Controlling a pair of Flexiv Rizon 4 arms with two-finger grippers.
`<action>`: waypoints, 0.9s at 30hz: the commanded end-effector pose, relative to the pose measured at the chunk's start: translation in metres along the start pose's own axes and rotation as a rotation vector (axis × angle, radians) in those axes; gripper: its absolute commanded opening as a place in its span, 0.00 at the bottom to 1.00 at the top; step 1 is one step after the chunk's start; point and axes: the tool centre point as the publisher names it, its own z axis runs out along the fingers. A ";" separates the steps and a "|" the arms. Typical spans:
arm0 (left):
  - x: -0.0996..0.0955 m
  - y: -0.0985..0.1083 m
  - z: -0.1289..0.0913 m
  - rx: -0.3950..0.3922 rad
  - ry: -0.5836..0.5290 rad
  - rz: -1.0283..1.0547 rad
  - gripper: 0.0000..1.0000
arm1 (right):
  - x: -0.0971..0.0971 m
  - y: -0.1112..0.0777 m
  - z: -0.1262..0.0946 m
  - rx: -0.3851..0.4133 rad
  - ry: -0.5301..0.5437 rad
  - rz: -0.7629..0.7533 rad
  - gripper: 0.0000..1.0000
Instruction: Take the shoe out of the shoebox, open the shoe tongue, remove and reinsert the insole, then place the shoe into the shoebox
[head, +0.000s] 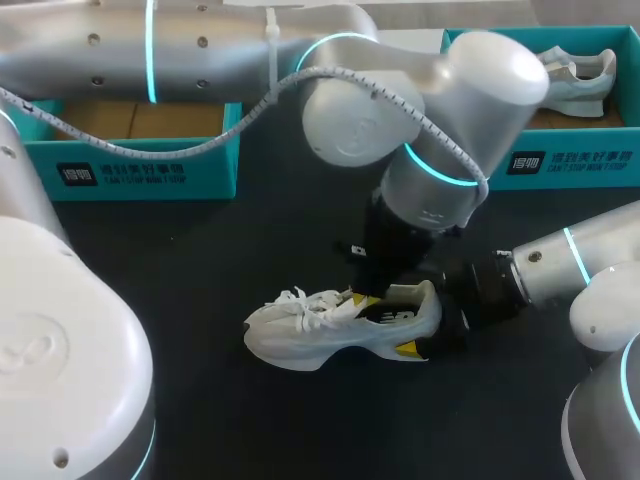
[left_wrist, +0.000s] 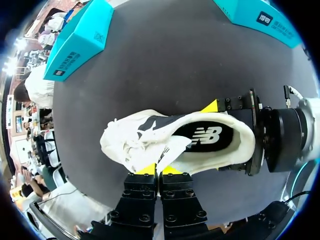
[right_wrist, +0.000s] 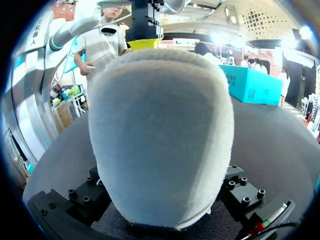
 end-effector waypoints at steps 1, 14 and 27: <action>-0.008 0.020 -0.008 0.039 0.013 -0.143 0.00 | 0.002 -0.009 0.004 0.003 0.002 0.002 0.00; -0.011 0.024 -0.005 0.012 0.043 -0.151 0.00 | 0.002 -0.009 0.004 0.003 0.002 0.002 0.00; -0.043 0.023 0.004 -0.003 0.134 -0.186 0.71 | 0.002 -0.009 0.004 0.003 0.002 0.002 0.00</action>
